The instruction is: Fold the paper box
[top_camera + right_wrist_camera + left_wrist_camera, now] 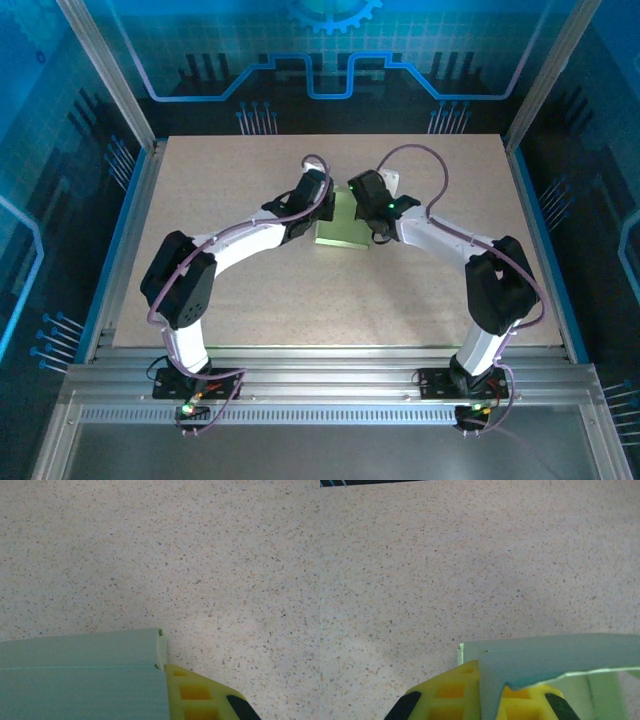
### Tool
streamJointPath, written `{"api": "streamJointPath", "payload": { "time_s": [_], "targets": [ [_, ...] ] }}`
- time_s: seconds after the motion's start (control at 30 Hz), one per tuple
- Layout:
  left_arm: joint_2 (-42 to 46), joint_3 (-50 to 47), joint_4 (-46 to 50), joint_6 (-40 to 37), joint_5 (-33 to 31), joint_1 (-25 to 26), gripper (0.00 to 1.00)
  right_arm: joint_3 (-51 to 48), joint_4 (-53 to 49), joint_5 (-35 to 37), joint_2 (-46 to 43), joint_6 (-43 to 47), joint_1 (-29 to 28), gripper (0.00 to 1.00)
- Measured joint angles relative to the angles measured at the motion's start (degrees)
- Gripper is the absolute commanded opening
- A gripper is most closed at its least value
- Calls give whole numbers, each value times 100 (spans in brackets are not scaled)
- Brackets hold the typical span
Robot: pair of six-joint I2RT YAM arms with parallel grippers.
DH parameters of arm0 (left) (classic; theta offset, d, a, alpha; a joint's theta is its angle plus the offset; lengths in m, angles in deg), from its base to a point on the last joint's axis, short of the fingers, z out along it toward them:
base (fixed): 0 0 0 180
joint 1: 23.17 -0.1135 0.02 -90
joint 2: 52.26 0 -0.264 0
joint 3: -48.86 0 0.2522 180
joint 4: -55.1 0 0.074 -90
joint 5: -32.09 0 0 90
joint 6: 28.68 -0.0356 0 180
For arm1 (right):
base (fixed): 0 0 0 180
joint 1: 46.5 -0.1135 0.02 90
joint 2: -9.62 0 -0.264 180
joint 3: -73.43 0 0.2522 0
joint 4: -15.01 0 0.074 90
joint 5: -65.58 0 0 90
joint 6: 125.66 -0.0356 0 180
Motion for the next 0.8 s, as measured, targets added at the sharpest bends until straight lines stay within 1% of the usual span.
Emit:
{"api": "streamJointPath", "payload": {
  "time_s": [0.17, 0.33, 0.5, 0.8],
  "targets": [
    [-9, -85, 33, 455, -22, 15, 0, -28, 76, -63, 0, 96, 0, 0],
    [-11, -479, -411, 654, -37, 59, 0, -122, 127, -107, 24, 221, 0, 0],
    [-20, -719, -835, 649, -81, 70, 0, -245, 352, -63, 70, 284, 0, 0],
    [-177, -946, -1467, 590, -149, 70, 0, -671, 1093, 55, 74, 400, 0, 0]
  ]
}}
